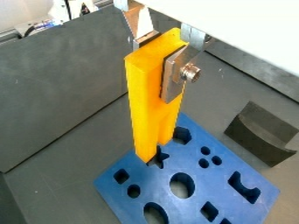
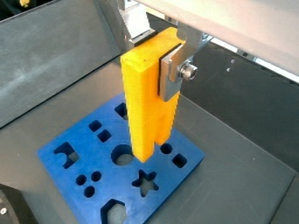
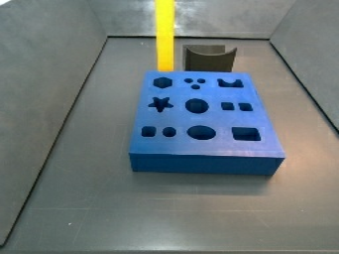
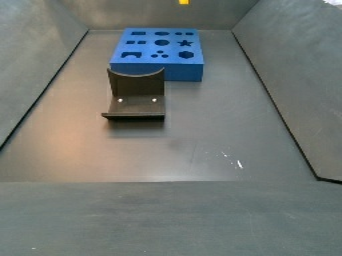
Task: Insert the double-square object.
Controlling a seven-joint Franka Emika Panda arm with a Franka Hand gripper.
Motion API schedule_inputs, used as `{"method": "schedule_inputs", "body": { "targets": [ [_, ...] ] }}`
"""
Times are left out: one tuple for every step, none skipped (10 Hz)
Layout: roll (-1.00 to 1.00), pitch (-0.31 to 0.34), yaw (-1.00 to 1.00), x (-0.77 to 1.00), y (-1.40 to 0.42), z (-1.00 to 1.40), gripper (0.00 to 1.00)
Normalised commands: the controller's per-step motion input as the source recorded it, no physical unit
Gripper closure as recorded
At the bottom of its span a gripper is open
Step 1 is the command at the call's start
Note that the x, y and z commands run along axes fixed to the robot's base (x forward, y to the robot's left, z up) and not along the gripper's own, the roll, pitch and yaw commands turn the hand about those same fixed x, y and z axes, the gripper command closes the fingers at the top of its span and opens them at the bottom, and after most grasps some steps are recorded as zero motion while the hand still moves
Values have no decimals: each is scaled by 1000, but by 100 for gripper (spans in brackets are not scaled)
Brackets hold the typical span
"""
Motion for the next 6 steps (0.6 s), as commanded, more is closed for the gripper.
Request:
{"method": "schedule_inputs", "body": {
  "targets": [
    [0, 0, 0, 149, 0, -200, 100],
    [0, -24, -54, 511, 40, -389, 100],
    [6, 0, -109, 877, 0, -357, 100],
    [86, 0, -157, 1000, 0, -397, 100],
    [141, -9, -157, 1000, 0, -463, 100],
    [150, -10, -163, 1000, 0, -474, 100]
  ]
}}
